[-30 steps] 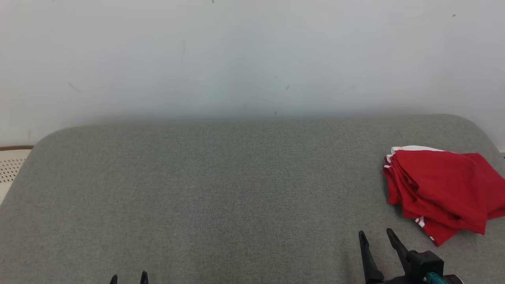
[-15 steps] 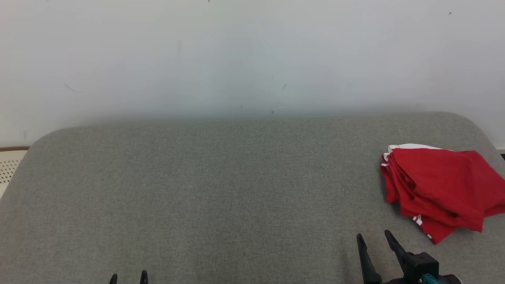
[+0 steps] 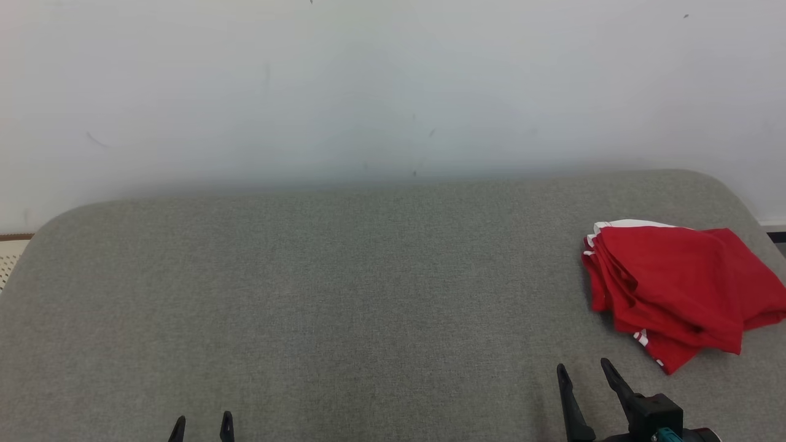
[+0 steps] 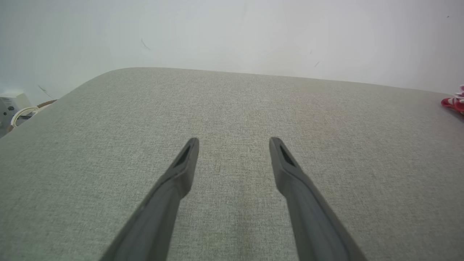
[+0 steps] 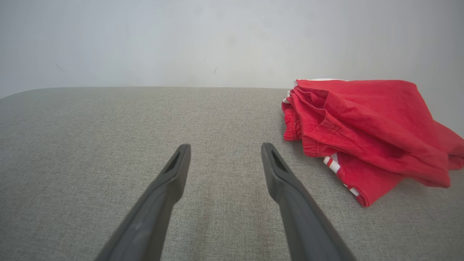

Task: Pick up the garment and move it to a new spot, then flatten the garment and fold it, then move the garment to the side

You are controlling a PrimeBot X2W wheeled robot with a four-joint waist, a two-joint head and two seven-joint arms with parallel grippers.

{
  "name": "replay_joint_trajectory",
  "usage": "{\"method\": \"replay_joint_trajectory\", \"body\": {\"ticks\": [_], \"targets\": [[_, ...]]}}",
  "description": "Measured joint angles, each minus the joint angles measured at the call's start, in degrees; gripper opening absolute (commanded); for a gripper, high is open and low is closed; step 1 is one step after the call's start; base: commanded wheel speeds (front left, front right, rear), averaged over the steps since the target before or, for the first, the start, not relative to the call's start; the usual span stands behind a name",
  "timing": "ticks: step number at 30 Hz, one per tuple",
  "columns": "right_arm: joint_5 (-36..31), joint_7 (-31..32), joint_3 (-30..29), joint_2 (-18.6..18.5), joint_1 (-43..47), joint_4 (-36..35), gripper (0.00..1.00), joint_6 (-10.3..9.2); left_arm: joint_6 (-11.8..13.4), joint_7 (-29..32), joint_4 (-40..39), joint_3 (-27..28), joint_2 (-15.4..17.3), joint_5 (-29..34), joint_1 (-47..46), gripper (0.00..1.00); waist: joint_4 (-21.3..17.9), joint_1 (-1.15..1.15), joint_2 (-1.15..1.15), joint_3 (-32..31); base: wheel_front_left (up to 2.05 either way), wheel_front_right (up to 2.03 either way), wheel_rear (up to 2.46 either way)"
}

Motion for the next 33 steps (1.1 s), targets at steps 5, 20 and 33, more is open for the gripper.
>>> {"method": "replay_joint_trajectory", "body": {"ticks": [5,20,33], "targets": [[0.00,0.00,0.21,0.00,0.01,-0.48,1.00,0.00,0.01,0.00,0.00,-0.35,0.00,0.00,0.00,1.00,-0.16,0.00,0.00,0.11,0.00,0.00,0.00],[0.12,0.01,0.20,0.01,0.92,0.00,1.00,0.00,-0.08,0.01,0.91,-0.35,-0.08,-0.01,0.63,1.00,0.16,0.00,0.00,0.22,0.00,0.00,0.00],[0.12,0.01,0.68,0.02,0.86,-0.13,1.00,0.00,-0.57,0.01,0.82,0.03,-0.08,0.00,0.57,1.00,0.50,0.00,0.00,0.35,0.00,0.00,0.00]]}}
